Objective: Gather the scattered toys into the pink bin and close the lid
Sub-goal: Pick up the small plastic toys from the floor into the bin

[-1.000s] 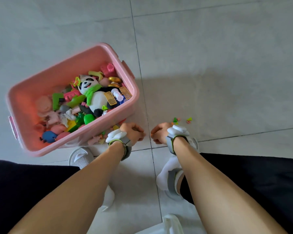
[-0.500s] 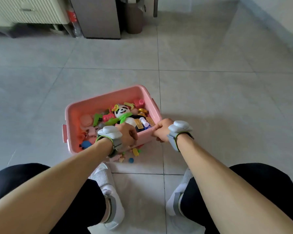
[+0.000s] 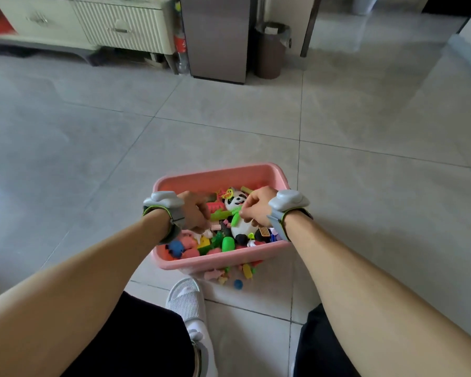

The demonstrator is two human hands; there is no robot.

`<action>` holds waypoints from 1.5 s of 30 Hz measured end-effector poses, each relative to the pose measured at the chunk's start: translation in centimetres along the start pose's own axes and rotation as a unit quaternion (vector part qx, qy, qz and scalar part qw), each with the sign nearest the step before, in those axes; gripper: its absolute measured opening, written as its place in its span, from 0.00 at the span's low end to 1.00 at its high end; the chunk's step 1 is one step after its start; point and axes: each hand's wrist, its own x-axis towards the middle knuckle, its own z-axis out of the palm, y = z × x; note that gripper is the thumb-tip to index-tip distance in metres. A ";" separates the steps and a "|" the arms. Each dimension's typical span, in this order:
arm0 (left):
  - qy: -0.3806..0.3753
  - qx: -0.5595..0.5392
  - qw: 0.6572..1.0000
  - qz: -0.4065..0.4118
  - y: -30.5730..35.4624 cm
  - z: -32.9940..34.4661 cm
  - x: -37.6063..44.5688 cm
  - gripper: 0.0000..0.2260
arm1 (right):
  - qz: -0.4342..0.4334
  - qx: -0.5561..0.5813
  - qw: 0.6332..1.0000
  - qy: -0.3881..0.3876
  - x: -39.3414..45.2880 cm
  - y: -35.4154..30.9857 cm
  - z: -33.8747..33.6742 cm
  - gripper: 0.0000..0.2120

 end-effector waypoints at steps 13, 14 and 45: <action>0.003 -0.060 0.997 -0.049 0.6 0.6 5.6 0.06 | -0.033 -0.074 0.997 -0.002 7.1 -0.9 2.2 0.07; -0.003 -0.070 0.996 -0.057 0.8 0.4 5.8 0.06 | -0.031 -0.089 0.995 -0.016 7.3 -0.9 1.9 0.11; 0.004 0.175 0.981 0.080 -1.0 16.3 -5.3 0.10 | 0.060 -0.187 0.980 -0.032 -10.1 9.2 4.5 0.15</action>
